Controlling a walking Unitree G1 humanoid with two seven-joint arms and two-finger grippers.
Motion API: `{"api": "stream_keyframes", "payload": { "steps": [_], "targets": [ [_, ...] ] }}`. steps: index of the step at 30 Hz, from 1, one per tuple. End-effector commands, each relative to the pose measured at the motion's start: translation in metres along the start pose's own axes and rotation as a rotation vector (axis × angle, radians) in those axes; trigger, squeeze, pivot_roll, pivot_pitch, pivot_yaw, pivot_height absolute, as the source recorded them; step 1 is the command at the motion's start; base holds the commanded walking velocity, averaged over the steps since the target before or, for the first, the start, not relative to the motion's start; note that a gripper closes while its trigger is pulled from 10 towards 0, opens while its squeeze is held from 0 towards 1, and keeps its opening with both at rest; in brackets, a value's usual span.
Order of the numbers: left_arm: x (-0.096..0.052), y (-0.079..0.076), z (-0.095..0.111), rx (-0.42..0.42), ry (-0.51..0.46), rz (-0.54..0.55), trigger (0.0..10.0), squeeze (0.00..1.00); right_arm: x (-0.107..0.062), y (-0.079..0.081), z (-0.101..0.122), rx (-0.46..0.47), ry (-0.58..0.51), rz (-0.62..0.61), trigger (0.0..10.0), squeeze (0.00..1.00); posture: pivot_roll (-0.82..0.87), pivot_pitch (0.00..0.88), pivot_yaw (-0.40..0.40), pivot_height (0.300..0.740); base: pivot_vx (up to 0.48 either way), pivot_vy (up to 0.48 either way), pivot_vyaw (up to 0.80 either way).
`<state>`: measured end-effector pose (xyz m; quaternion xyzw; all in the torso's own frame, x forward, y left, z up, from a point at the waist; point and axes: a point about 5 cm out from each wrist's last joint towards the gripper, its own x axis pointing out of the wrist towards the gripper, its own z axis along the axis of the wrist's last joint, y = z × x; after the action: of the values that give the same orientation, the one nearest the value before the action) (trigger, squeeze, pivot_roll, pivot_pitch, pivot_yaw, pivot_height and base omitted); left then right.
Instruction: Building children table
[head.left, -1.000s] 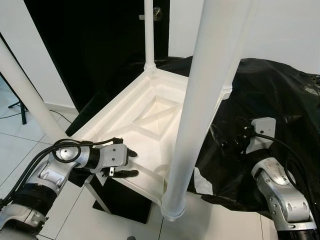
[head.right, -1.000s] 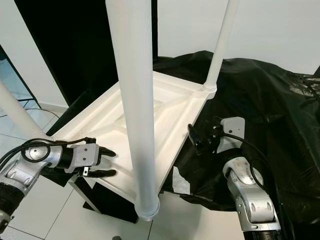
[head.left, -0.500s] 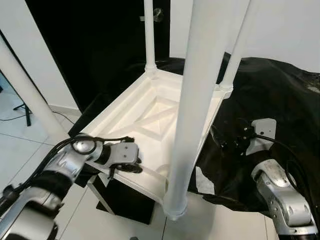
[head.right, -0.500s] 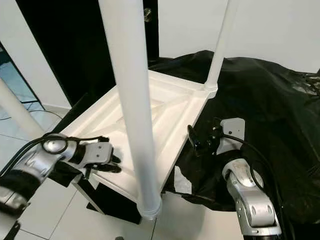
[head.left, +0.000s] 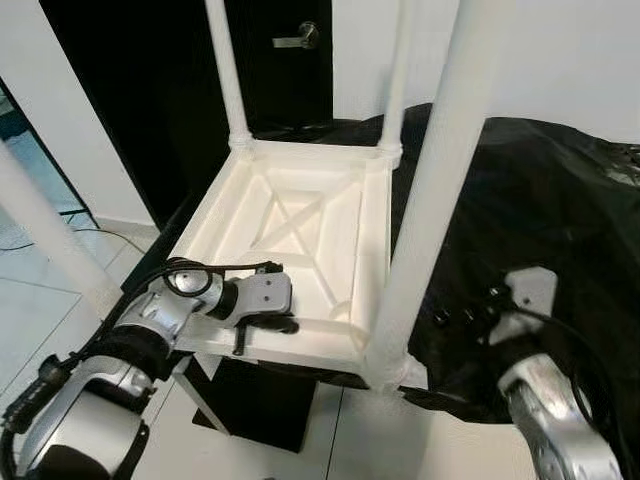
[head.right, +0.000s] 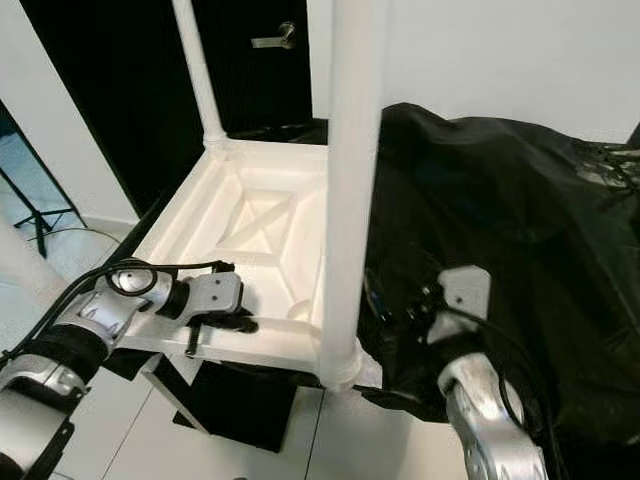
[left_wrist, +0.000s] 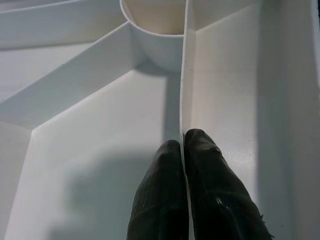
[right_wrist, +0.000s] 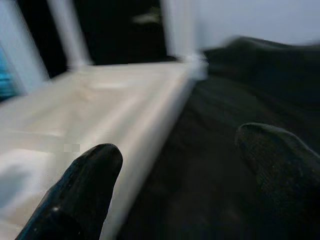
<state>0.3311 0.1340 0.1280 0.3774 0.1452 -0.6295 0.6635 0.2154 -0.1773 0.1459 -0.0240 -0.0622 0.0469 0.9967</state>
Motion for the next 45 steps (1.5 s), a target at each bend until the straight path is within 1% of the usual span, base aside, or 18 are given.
{"api": "stream_keyframes", "payload": {
  "steps": [1, 3, 4, 5, 6, 7, 9, 10, 12, 14, 18, 24, 25, 28, 34, 38, 40, 45],
  "targets": [
    [0.002, 0.011, -0.001, -0.038, -0.027, 0.243, 10.0, 0.00, -0.003, -0.005, 0.003, -0.029, -0.021, -0.052, 10.0, 0.00, -0.02, 0.000, 0.042, 0.740, 0.000, 0.000, 0.00],
    [0.004, 0.011, 0.002, -0.025, -0.042, 0.243, 10.0, 0.00, -0.005, -0.006, 0.003, -0.035, -0.017, -0.069, 10.0, 0.00, -0.02, 0.000, 0.042, 0.740, 0.000, 0.000, 0.00],
    [0.007, 0.012, 0.008, -0.033, -0.091, 0.256, 10.0, 0.17, -0.011, -0.007, 0.001, -0.047, -0.010, -0.084, 10.0, 0.00, -0.03, 0.000, 0.051, 0.740, 0.000, 0.000, 0.00],
    [0.009, 0.014, 0.014, -0.029, -0.134, 0.284, 10.0, 1.00, -0.016, -0.005, -0.002, -0.045, 0.002, -0.083, 10.0, 0.00, -0.03, 0.000, 0.056, 0.740, 0.000, 0.000, 0.00],
    [0.009, 0.014, 0.014, -0.029, -0.134, 0.284, 10.0, 1.00, -0.016, -0.005, -0.002, -0.045, 0.002, -0.083, 10.0, 0.00, -0.03, 0.000, 0.056, 0.740, 0.000, 0.000, 0.00],
    [0.012, 0.017, 0.023, -0.040, -0.203, 0.320, 10.0, 1.00, -0.024, -0.002, -0.005, -0.048, 0.011, -0.074, 10.0, 0.00, -0.04, 0.000, 0.062, 0.740, 0.000, 0.000, 0.00],
    [0.010, 0.018, 0.026, -0.040, -0.236, 0.333, 10.0, 1.00, -0.027, 0.001, -0.006, -0.038, 0.017, -0.056, 10.0, 0.00, -0.04, 0.000, 0.068, 0.740, 0.000, 0.000, 0.00],
    [0.008, 0.018, 0.030, -0.052, -0.275, 0.338, 10.0, 0.00, -0.030, 0.004, -0.007, -0.042, 0.023, -0.037, 10.0, 0.00, -0.04, 0.000, 0.068, 0.740, 0.000, 0.000, 0.00],
    [0.004, 0.021, 0.033, -0.057, -0.311, 0.362, 10.0, 0.00, -0.033, 0.007, -0.010, -0.040, 0.038, -0.013, 10.0, 0.00, -0.04, 0.000, 0.072, 0.740, 0.000, 0.000, 0.00],
    [-0.007, 0.025, 0.036, -0.068, -0.355, 0.424, 10.0, 0.00, -0.040, 0.011, -0.014, -0.042, 0.059, 0.033, 10.0, 0.00, -0.04, 0.000, 0.073, 0.740, 0.000, 0.000, 0.00],
    [-0.031, 0.031, 0.037, -0.169, -0.455, 0.514, 10.0, 0.00, -0.050, 0.017, -0.014, -0.027, 0.070, 0.139, 10.0, 0.00, -0.03, 0.000, 0.065, 0.740, 0.000, 0.000, 0.00],
    [-0.040, 0.032, 0.035, -0.198, -0.478, 0.572, 10.0, 0.00, -0.052, 0.021, -0.015, -0.026, 0.077, 0.201, 10.0, 0.00, -0.03, 0.000, 0.053, 0.740, 0.000, 0.000, 0.00],
    [-0.047, 0.032, 0.034, -0.215, -0.499, 0.612, 10.0, 0.00, -0.053, 0.024, -0.015, -0.028, 0.082, 0.261, 10.0, 0.00, -0.02, 0.000, 0.045, 0.740, 0.000, 0.000, 0.00],
    [-0.057, 0.026, 0.031, -0.247, -0.527, 0.663, 10.0, 0.00, -0.053, 0.028, -0.015, -0.034, 0.084, 0.365, 10.0, 0.00, -0.02, 0.000, 0.037, 0.740, 0.000, 0.000, 0.00],
    [-0.063, 0.008, 0.027, -0.315, -0.528, 0.699, 10.0, 0.00, -0.050, 0.031, -0.011, -0.047, 0.085, 0.535, 10.0, 0.00, 0.00, 0.000, 0.018, 0.740, 0.000, 0.000, 0.00],
    [-0.066, 0.002, 0.027, -0.327, -0.527, 0.703, 10.0, 0.00, -0.050, 0.032, -0.010, -0.045, 0.089, 0.580, 10.0, 0.00, 0.01, 0.000, 0.017, 0.740, 0.000, 0.000, 0.00],
    [-0.069, -0.011, 0.026, -0.357, -0.531, 0.695, 10.0, 0.00, -0.052, 0.034, -0.009, -0.026, 0.113, 0.678, 10.0, 0.00, 0.01, 0.000, 0.014, 0.740, 0.000, 0.000, 0.00],
    [-0.072, -0.027, 0.028, -0.380, -0.548, 0.668, 10.0, 0.00, -0.054, 0.034, -0.008, -0.009, 0.138, 0.778, 10.0, 0.00, 0.01, 0.000, 0.011, 0.740, 0.000, 0.000, 0.00]
  ]
}}
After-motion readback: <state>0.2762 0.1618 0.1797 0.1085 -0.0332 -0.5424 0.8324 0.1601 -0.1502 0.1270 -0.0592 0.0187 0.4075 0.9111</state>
